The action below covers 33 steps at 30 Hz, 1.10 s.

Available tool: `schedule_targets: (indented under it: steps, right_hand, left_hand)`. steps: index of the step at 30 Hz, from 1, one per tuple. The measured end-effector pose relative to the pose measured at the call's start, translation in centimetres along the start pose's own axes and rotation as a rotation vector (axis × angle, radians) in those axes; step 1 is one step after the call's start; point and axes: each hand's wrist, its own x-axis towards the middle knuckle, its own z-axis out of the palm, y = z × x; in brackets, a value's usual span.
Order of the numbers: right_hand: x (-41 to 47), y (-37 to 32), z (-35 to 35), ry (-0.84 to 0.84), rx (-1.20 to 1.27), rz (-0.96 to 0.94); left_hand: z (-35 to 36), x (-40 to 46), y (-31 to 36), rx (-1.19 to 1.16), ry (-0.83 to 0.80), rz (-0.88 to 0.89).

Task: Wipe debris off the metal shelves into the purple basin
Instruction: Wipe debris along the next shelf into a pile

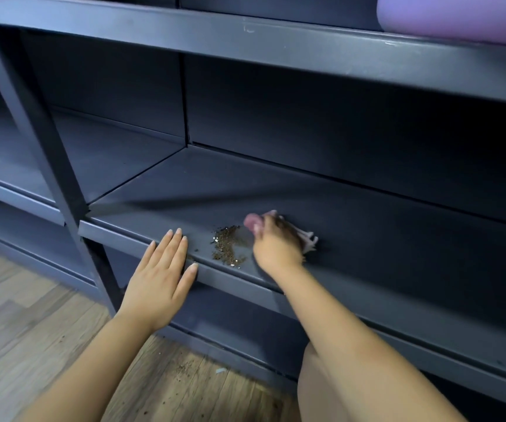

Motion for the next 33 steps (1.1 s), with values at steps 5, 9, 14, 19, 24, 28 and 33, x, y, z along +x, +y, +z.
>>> schedule_targets:
  steps: [5, 9, 14, 19, 24, 28, 33]
  right_hand:
    - [0.7, -3.2, 0.8, -0.297, 0.316, -0.145]
    - [2.9, -0.3, -0.5, -0.195, 0.304, 0.003]
    - [5.5, 2.3, 0.1, -0.138, 0.202, 0.011]
    - [5.9, -2.6, 1.8, -0.423, 0.866, -0.082]
    - [5.8, -5.5, 3.2, -0.638, 1.122, -0.138]
    - [4.7, -5.0, 2.4, -0.658, 1.093, -0.188]
    - [3.6, -4.0, 1.3, -0.657, 0.943, -0.257]
  left_hand:
    - [-0.7, 0.4, -0.1, 0.023, -0.038, 0.012]
    - [-1.4, 0.6, -1.4, 0.047, -0.076, -0.016]
    - [-1.8, 0.3, -2.9, 0.006, -0.088, -0.099]
    - [-1.0, 0.3, -2.7, -0.068, -0.072, -0.122]
    - [-0.6, 0.2, -2.9, -0.077, -0.049, -0.115]
    - [-0.4, 0.2, -2.9, -0.089, -0.041, -0.121]
    - [-0.2, 0.2, -2.9, -0.075, -0.035, -0.112]
